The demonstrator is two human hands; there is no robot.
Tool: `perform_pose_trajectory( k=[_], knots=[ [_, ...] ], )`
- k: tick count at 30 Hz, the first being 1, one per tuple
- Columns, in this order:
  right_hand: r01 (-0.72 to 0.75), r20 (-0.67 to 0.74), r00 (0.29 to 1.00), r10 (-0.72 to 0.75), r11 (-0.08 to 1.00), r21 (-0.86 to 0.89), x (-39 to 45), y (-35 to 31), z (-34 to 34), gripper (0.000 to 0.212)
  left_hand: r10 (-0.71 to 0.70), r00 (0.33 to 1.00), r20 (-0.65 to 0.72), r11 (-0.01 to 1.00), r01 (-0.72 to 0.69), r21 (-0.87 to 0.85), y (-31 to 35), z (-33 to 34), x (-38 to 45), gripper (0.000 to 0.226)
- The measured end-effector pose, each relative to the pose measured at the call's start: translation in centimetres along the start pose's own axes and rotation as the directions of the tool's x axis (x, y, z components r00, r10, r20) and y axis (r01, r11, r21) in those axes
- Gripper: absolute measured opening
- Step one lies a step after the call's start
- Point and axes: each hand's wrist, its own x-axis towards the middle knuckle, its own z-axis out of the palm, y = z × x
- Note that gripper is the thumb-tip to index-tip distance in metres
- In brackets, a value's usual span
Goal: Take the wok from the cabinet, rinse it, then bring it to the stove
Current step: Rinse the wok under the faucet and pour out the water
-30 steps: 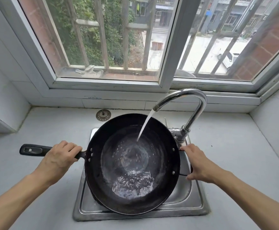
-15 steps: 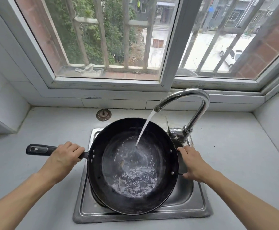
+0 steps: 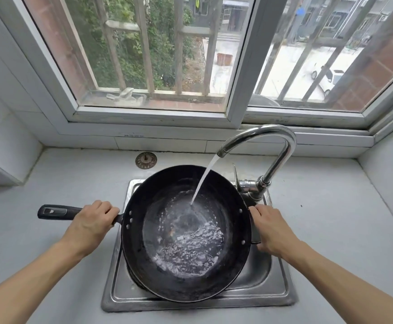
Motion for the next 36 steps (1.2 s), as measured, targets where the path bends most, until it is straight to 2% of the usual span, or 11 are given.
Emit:
perform_pose_trajectory(
  k=[5, 13, 17, 20, 23, 26, 30, 36],
  knots=[
    [0.017, 0.09, 0.996, -0.019, 1.0, 0.022, -0.5, 0.7, -0.3, 0.07, 0.016, 1.0, 0.015, 1.0, -0.016, -0.004, 0.7, 0.1, -1.3, 0.03],
    [0.015, 0.146, 0.989, -0.019, 0.999, 0.029, -0.7, 0.2, -1.6, 0.083, -0.052, 0.997, 0.058, 0.997, 0.055, -0.049, 1.1, -0.1, -1.4, 0.037],
    [0.042, 0.149, 0.988, -0.045, 0.999, 0.022, -0.4, 0.1, -2.6, 0.093, -0.066, 0.99, 0.121, 0.995, 0.074, -0.061, 1.3, 0.6, -1.8, 0.037],
    [0.083, 0.121, 0.989, -0.085, 0.996, 0.026, 0.1, 0.1, -3.8, 0.096, -0.107, 0.974, 0.198, 0.988, 0.126, -0.086, 1.4, 1.5, -2.2, 0.027],
    [0.106, 0.122, 0.987, -0.106, 0.994, 0.011, 0.5, -0.2, -4.5, 0.099, -0.146, 0.967, 0.209, 0.979, 0.171, -0.108, 1.7, 1.8, -2.3, 0.021],
    [0.096, 0.152, 0.983, -0.103, 0.994, 0.055, 0.8, -0.2, -5.3, 0.091, -0.163, 0.961, 0.224, 0.975, 0.192, -0.114, 1.9, 1.6, -2.2, 0.022],
    [0.087, 0.032, 0.995, -0.096, 0.971, 0.224, 1.5, -0.1, -6.5, 0.067, -0.177, 0.954, 0.243, 0.967, 0.214, -0.136, 2.1, 1.6, -2.4, 0.025],
    [-0.04, -0.121, 0.99, 0.071, 0.97, 0.24, 4.2, -1.7, -6.2, 0.074, -0.205, 0.954, 0.219, 0.951, 0.247, -0.186, 2.4, 1.9, -2.9, 0.024]
  ],
)
